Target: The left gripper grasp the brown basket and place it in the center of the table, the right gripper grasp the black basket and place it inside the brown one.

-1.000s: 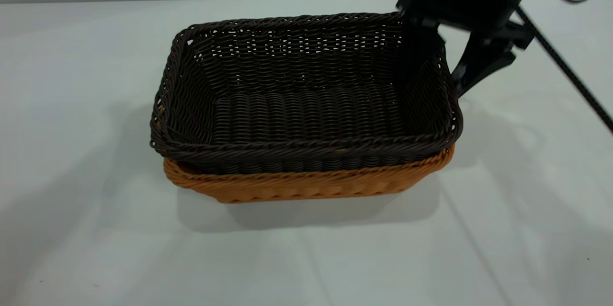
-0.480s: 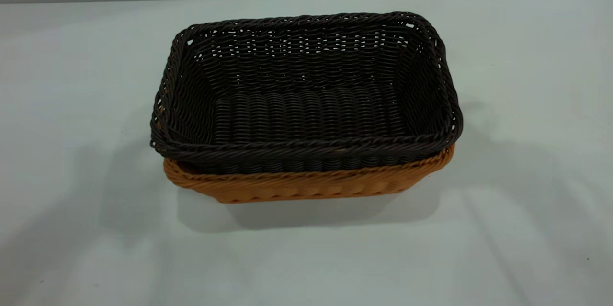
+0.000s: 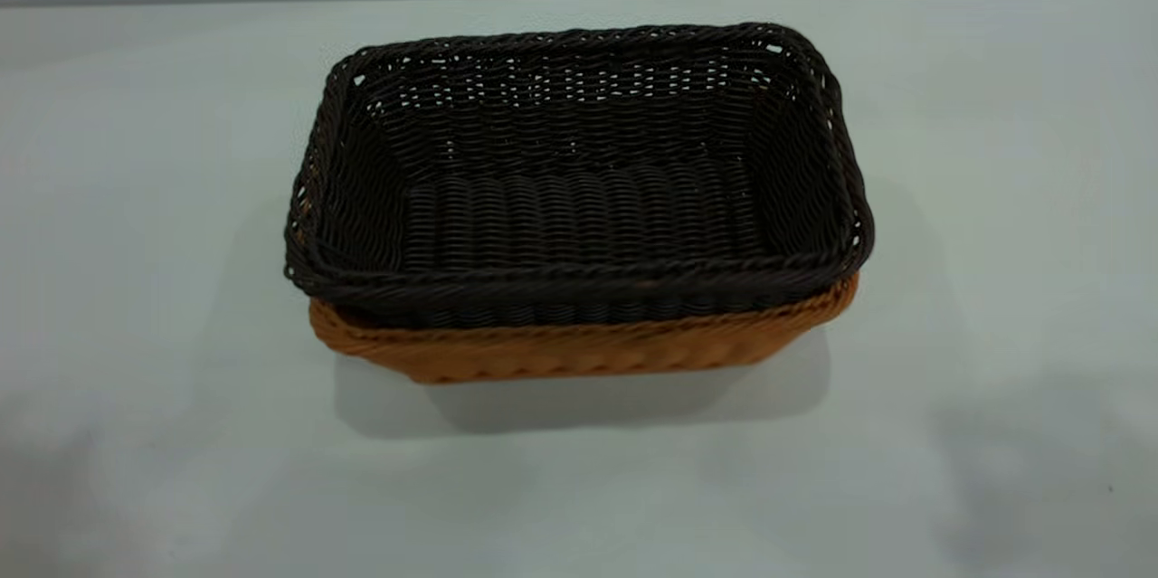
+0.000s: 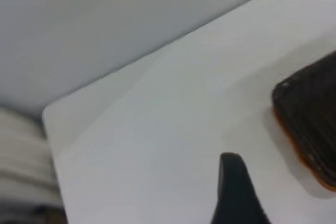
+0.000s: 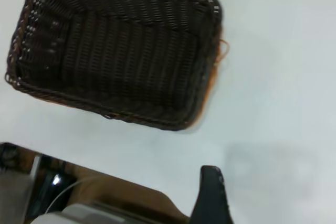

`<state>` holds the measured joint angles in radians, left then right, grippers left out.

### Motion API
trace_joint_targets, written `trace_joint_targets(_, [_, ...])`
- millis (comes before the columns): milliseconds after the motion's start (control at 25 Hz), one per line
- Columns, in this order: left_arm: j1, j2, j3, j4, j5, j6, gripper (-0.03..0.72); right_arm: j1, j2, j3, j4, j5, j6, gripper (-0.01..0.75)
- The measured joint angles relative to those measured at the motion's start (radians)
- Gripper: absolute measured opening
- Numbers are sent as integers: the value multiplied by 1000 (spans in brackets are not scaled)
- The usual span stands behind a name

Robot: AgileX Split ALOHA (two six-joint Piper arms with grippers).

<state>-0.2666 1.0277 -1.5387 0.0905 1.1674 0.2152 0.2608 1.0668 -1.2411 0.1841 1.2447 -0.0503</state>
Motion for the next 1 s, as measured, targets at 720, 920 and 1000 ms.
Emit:
trace_joint_targets(720, [0, -286, 845, -98, -6, -197, 411, 0, -679, 768, -139, -155, 23, 496])
trace_joint_targets(920, [0, -387, 1024, -134, -46, -201, 410, 0, -711, 770, -150, -155, 34, 496])
trace_joint_targets(1000, [0, -431, 1026, -140, -93, -201, 410, 0, -713, 770, -150, -155, 34, 496])
